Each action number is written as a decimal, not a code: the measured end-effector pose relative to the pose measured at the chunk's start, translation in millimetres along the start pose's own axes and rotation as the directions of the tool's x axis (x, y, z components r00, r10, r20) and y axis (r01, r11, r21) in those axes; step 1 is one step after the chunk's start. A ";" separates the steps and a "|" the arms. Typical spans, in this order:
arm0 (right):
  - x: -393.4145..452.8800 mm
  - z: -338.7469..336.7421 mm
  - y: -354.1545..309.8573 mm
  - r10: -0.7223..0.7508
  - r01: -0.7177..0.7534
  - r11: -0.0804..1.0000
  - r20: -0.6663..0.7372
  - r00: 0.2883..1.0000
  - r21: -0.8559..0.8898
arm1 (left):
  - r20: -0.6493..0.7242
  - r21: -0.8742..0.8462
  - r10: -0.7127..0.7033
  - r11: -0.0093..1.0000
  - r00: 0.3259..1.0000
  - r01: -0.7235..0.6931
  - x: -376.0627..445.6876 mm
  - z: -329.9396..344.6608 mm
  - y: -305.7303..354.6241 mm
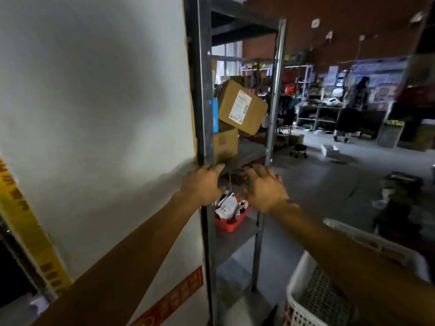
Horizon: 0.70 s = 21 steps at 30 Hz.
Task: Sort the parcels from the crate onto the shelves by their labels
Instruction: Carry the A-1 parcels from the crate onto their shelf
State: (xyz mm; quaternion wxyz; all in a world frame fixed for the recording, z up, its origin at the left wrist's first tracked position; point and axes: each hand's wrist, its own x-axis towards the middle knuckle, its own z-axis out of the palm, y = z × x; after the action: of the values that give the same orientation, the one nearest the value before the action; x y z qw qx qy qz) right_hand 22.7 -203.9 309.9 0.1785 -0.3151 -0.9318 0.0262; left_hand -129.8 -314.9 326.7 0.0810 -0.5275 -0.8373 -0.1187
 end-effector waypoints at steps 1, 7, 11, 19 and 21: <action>-3.5 4.8 11.7 0.031 -0.031 1.000 0.007 0.999 -0.004 | 0.016 -0.012 0.027 1.000 1.000 -0.027 7.6 9.2 9.7; -9.1 41.9 109.3 0.272 -0.269 0.962 0.099 0.957 -0.043 | 0.082 -0.081 0.224 0.973 0.971 -0.217 70.1 73.4 66.9; -13.0 63.4 177.4 0.420 -0.417 0.907 0.127 0.899 -0.051 | 0.165 -0.118 0.304 0.950 0.938 -0.288 116.2 118.8 108.1; -25.6 82.5 283.0 0.603 -0.602 0.797 0.148 0.784 -0.055 | 0.242 -0.144 0.467 0.884 0.850 -0.445 195.4 194.7 203.9; -32.2 86.4 306.0 0.643 -0.643 0.764 0.141 0.753 -0.051 | 0.249 -0.157 0.509 0.861 0.824 -0.484 208.4 215.3 225.8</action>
State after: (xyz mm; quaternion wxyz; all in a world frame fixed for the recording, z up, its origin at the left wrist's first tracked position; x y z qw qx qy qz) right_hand 193.1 27.3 169.5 0.0880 -0.6130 -0.7774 0.1102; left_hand -17.9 20.1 200.3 -0.0339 -0.7415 -0.6680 -0.0533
